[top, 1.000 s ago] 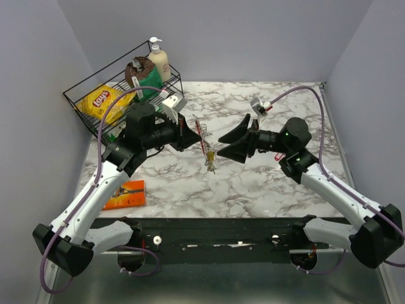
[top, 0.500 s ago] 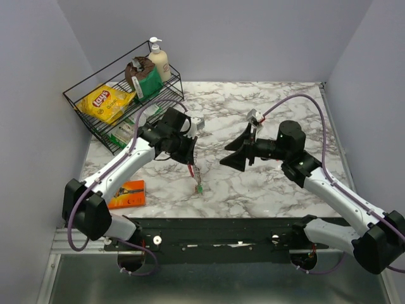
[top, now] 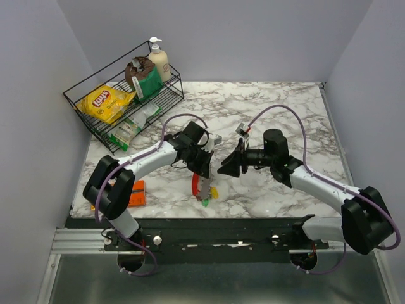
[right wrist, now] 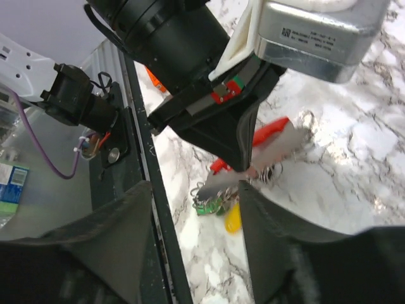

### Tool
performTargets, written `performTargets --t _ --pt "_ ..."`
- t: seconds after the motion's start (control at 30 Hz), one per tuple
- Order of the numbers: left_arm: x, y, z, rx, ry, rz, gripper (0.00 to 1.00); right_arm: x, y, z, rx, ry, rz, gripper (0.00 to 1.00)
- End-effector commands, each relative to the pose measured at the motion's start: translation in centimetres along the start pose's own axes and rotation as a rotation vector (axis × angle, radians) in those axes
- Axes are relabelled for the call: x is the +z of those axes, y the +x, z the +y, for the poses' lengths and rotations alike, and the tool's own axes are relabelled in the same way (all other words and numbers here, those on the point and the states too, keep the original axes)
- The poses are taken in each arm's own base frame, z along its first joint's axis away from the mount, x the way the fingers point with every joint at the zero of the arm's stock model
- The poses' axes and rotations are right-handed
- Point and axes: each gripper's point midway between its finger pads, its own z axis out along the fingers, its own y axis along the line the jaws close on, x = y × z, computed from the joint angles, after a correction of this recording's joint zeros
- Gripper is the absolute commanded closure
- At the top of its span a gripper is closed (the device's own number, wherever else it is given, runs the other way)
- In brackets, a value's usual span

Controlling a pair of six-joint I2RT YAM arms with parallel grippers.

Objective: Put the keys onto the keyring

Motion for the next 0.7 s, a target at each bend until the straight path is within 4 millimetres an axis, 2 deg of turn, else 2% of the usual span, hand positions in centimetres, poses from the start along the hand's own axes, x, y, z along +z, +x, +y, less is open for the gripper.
performTargets --t 0.0,0.1,0.13,0.2,0.37,0.5,0.67 --pt "-0.7 -1.8 -3.7 0.105 0.191 -0.113 1.00 0.6 -0.6 0.6 -0.031 -0.078 -0.031 0.43" --pt "-1.3 -1.7 -5.1 0.139 0.255 -0.141 1.00 0.7 -0.5 1.0 -0.025 -0.110 -0.033 0.53" --pt "-1.4 -1.6 -5.4 0.150 0.264 -0.144 1.00 0.7 -0.4 1.1 -0.025 -0.121 -0.029 0.61" --pt "-1.8 -1.6 -6.1 0.166 0.280 -0.150 1.00 0.6 -0.5 1.4 -0.030 -0.128 -0.030 0.65" --pt "-2.8 -1.2 -7.6 0.216 0.305 -0.152 1.00 0.2 -0.7 1.7 -0.057 -0.124 -0.026 0.68" --pt "-4.3 -1.3 -8.7 0.253 0.315 -0.184 1.00 -0.2 -0.5 2.3 -0.064 -0.142 -0.007 0.69" --pt "-5.2 -1.4 -8.9 0.261 0.302 -0.203 1.00 -0.7 -0.3 3.3 -0.081 -0.179 0.024 0.71"
